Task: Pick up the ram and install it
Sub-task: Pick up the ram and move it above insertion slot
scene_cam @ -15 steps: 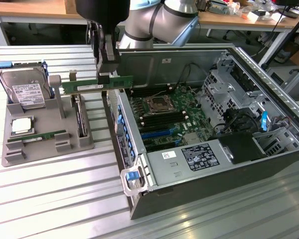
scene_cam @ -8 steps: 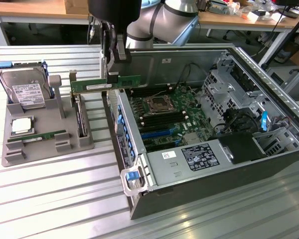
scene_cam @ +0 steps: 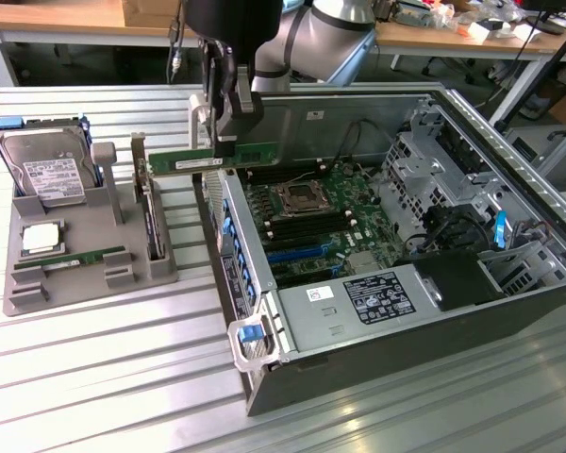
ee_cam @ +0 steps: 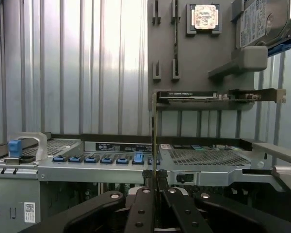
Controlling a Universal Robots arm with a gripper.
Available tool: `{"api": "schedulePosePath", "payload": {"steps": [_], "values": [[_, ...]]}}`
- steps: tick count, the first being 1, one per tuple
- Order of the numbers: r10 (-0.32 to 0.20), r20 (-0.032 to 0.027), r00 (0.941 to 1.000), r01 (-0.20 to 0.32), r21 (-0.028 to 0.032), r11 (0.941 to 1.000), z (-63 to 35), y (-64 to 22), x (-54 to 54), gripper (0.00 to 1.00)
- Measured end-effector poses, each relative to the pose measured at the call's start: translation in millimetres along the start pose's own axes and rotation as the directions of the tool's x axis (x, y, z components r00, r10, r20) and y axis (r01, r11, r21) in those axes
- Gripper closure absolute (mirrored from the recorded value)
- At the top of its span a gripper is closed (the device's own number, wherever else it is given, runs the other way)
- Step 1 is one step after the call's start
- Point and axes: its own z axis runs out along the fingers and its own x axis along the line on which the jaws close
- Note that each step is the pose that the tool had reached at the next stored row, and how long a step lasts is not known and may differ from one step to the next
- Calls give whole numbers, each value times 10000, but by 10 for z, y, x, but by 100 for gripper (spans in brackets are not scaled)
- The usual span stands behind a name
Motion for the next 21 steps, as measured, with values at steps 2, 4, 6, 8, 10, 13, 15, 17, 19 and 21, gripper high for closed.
{"api": "schedulePosePath", "payload": {"steps": [2, 4, 6, 8, 10, 13, 15, 17, 19, 21], "values": [[-1, -3, 10000, 1, 1, 10000, 0, -28, 1, 88], [-3, -6, 10000, 3, 0, 10000, 0, -47, 1, 88], [-3, -8, 10000, 3, 0, 10000, 0, -62, 2, 88], [-4, -11, 10000, 4, 0, 10000, 0, -85, 2, 88], [-5, -16, 10000, 5, -1, 10000, 0, -115, 3, 88], [-7, -18, 10000, 7, 0, 10000, 0, -143, 3, 88], [-9, -21, 10000, 9, 0, 10000, 0, -168, 4, 88], [-10, -24, 10000, 10, -1, 10000, 0, -185, 4, 88], [-12, -26, 10000, 12, 0, 10000, 0, -213, 5, 88], [-13, -30, 10000, 13, -1, 10000, 0, -248, 6, 88]]}}
